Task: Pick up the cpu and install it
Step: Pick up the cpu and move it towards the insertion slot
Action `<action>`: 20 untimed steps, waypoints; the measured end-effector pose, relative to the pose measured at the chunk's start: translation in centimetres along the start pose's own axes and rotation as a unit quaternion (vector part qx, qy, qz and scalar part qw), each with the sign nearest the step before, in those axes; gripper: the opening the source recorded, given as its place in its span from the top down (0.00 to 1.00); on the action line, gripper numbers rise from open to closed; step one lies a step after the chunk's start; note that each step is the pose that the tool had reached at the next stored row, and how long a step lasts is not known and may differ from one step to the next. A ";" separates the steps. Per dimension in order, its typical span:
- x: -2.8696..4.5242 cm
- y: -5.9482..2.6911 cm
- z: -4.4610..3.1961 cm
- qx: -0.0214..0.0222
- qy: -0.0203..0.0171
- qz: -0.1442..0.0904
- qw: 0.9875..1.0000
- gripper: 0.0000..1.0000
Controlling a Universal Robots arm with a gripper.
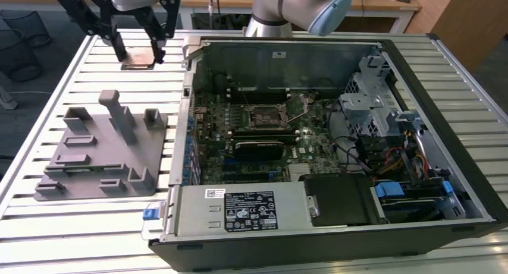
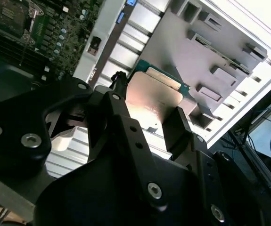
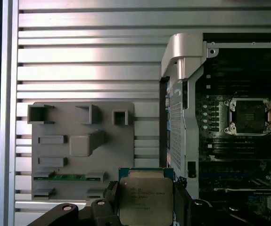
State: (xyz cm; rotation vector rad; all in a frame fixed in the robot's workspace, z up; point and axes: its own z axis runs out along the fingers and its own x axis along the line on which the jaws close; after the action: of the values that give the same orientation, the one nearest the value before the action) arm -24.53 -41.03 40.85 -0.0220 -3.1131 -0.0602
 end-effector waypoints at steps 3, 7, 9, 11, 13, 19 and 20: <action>-1.37 0.02 0.00 0.000 0.000 0.000 1.000 0.46; -3.17 0.04 -0.01 0.000 0.000 0.000 1.000 0.46; -4.08 0.05 0.01 0.000 0.000 0.000 1.000 0.46; -4.99 0.07 0.01 0.000 0.000 0.000 1.000 0.46; -5.92 0.08 0.01 0.000 0.000 0.000 1.000 0.46; -8.65 0.12 0.02 0.000 0.000 0.000 1.000 0.46; -9.10 0.12 0.02 0.000 0.000 0.000 1.000 0.46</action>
State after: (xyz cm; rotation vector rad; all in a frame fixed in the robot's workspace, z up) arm -15.42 -41.03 40.58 -0.0220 -3.1130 -0.0601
